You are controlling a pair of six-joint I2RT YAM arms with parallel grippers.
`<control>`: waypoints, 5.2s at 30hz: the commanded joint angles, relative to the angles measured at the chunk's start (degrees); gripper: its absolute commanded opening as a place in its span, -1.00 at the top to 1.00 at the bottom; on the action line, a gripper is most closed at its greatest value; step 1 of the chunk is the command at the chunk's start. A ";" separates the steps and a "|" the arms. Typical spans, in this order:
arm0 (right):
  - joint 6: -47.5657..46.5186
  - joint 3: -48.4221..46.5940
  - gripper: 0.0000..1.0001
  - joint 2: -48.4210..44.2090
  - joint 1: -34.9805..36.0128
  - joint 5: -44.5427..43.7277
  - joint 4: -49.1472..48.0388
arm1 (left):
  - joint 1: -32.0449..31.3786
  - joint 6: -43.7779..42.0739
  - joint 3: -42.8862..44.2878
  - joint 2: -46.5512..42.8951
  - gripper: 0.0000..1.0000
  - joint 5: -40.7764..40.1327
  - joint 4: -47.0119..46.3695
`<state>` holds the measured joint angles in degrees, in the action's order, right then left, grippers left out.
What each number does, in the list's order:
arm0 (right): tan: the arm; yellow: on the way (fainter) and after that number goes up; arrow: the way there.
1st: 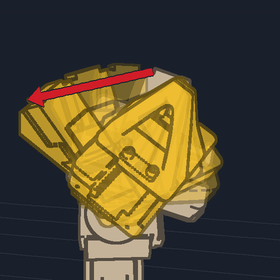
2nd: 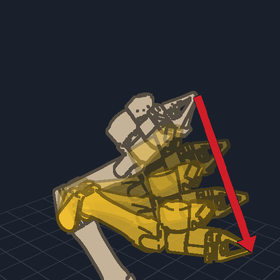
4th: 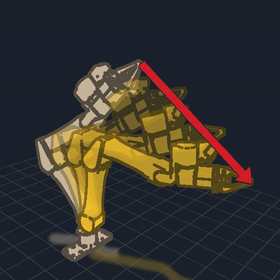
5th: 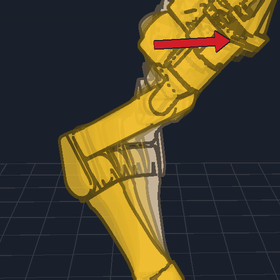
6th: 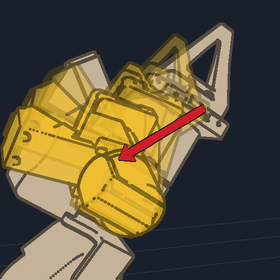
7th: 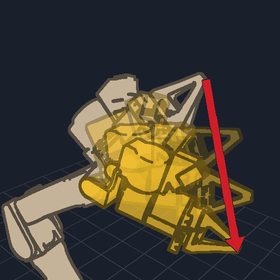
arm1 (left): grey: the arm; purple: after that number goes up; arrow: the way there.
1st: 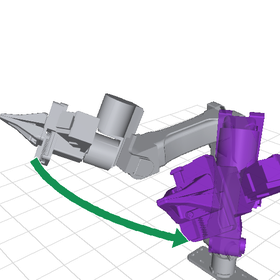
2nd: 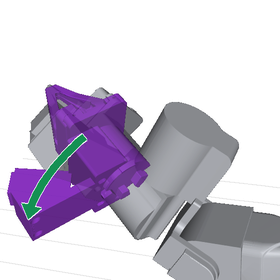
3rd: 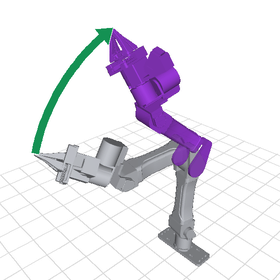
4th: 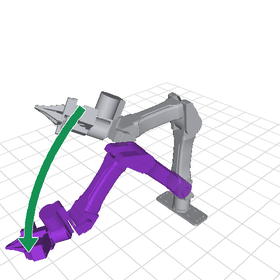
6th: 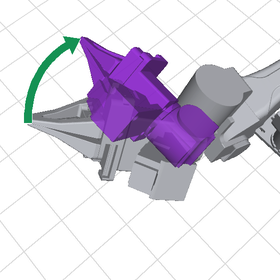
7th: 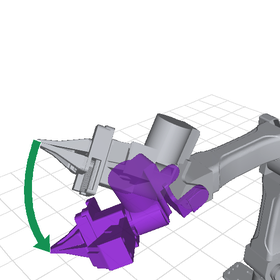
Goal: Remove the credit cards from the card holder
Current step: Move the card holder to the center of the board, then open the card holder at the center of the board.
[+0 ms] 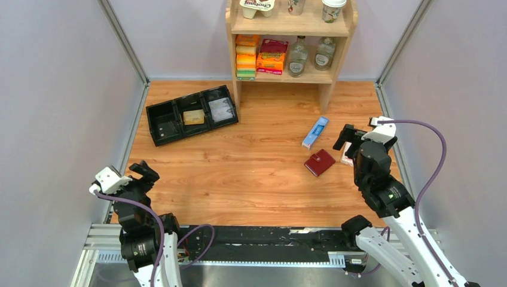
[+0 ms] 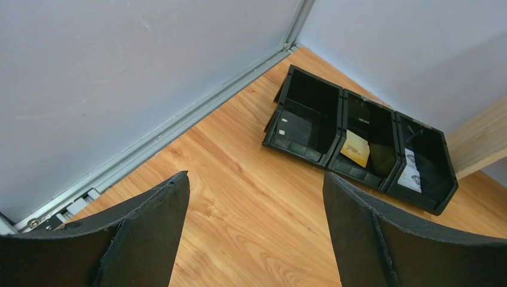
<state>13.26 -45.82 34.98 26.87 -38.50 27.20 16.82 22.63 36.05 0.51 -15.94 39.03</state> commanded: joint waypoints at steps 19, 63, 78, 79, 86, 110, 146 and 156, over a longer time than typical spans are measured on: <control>19.87 -4.10 -1.00 22.83 -12.16 21.94 15.34 | -2.76 -0.49 2.27 -2.54 -0.77 -1.54 2.19; 24.54 21.39 0.99 40.79 -29.52 61.79 -23.07 | -4.95 7.16 3.15 27.70 -0.78 31.76 -1.58; 26.56 3.31 1.00 55.97 -0.69 63.72 -23.77 | -6.18 4.70 0.24 34.80 -0.79 34.05 -3.96; 26.47 1.81 1.00 57.81 0.36 63.73 -23.77 | -6.18 4.09 1.03 35.43 -0.79 32.14 -3.87; 26.65 -2.43 1.00 64.68 3.53 63.90 -23.95 | -6.18 -0.84 8.42 46.84 -0.83 23.85 -1.84; 26.65 -0.76 0.18 62.49 3.89 63.28 -26.49 | -59.78 18.68 17.90 75.58 -0.66 2.50 -7.48; 27.35 1.97 1.00 66.00 3.27 67.15 -33.88 | -70.08 14.28 42.17 110.57 0.02 -1.19 1.49; 27.17 1.97 1.00 66.09 3.27 66.45 -33.27 | -70.87 14.98 41.03 110.24 0.48 -1.45 2.63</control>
<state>40.73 -44.21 100.16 30.17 29.15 -6.00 -53.23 37.08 77.76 110.41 -17.58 39.66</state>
